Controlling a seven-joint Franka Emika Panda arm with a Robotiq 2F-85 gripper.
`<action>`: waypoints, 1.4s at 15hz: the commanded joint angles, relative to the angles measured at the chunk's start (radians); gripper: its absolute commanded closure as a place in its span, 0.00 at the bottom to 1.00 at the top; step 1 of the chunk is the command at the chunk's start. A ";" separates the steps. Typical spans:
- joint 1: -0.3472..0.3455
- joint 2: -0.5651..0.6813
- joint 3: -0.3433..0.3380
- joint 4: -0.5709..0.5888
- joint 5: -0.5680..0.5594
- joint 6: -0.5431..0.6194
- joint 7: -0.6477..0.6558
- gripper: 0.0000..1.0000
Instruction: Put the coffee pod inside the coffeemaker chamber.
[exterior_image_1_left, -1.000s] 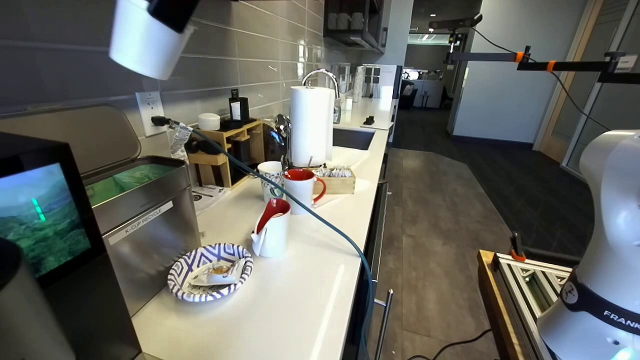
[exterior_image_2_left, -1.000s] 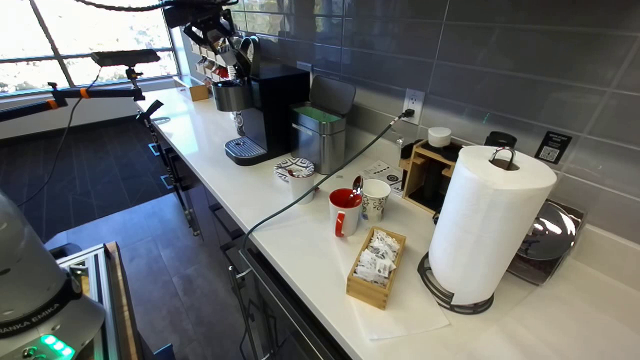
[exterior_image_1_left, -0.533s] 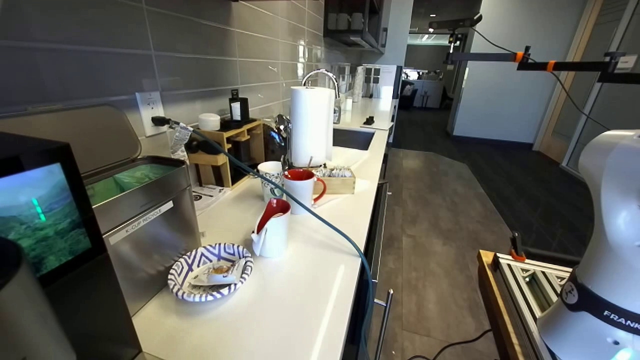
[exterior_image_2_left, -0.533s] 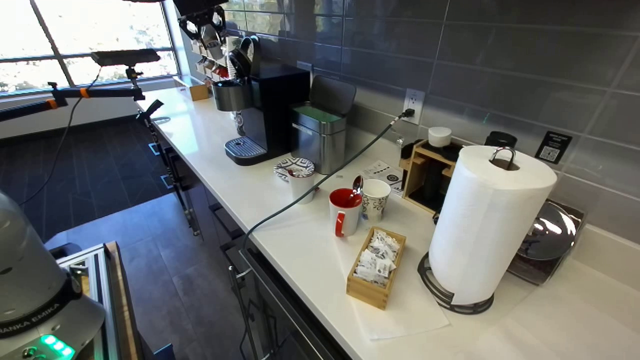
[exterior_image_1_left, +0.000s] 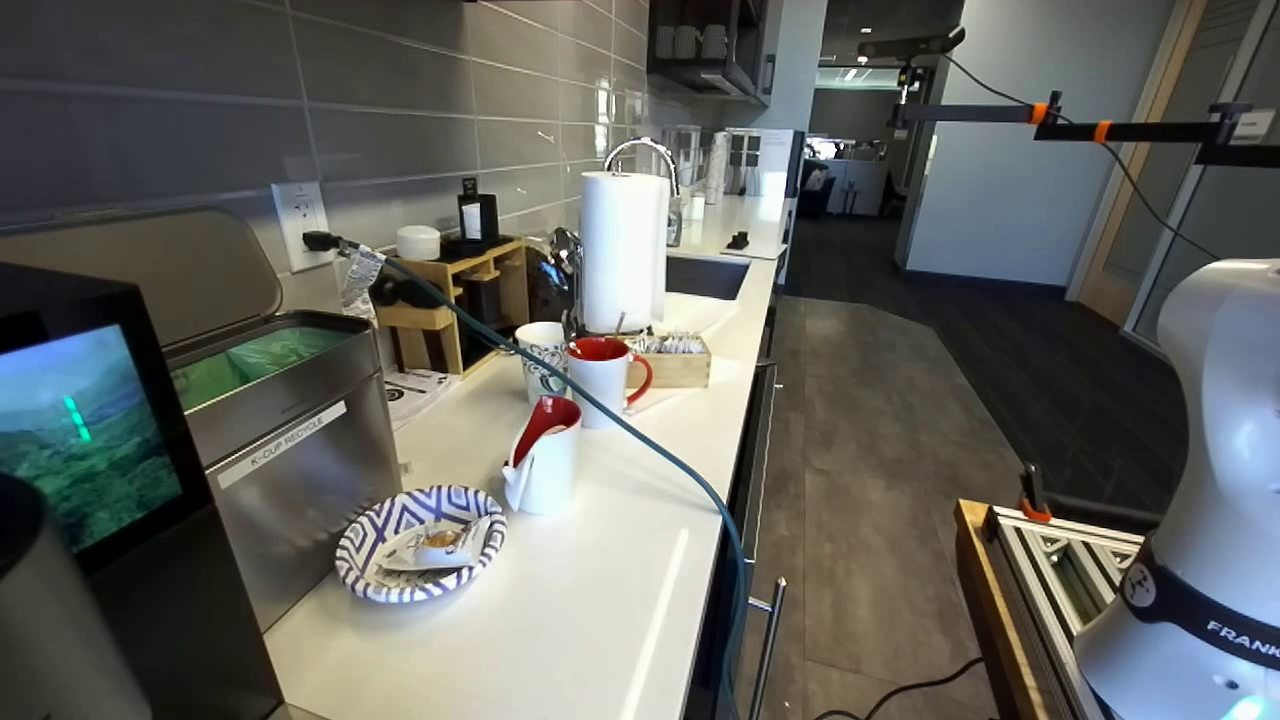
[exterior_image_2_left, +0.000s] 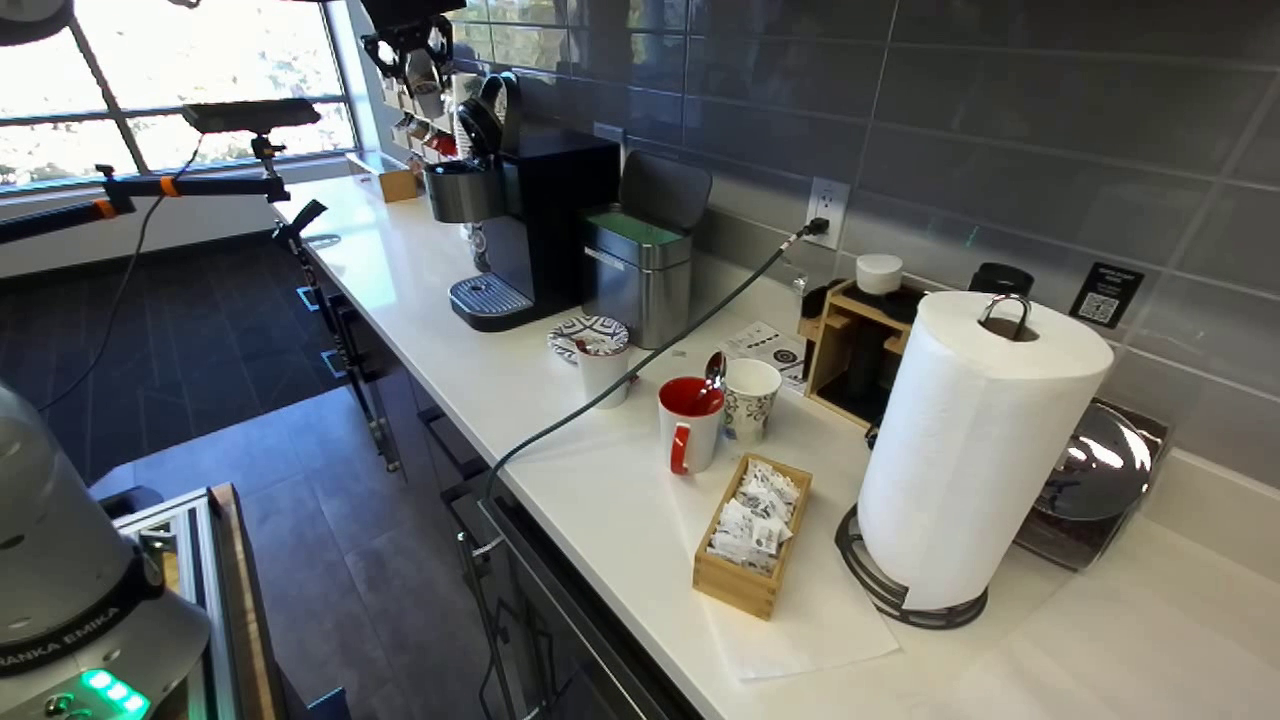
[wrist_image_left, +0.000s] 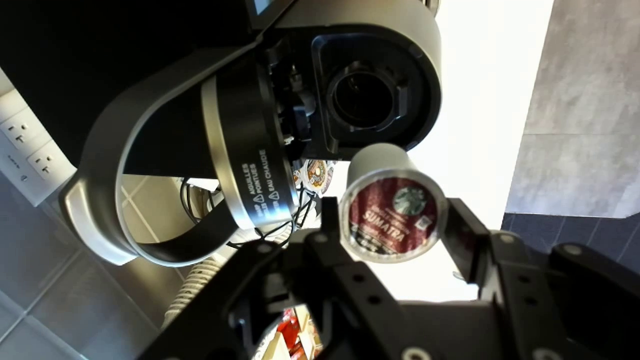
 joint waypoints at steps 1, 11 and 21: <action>0.016 -0.054 -0.004 -0.056 -0.052 -0.061 0.103 0.71; 0.018 -0.178 0.053 -0.179 -0.055 -0.078 0.274 0.46; 0.014 -0.131 0.056 -0.128 -0.026 -0.099 0.339 0.71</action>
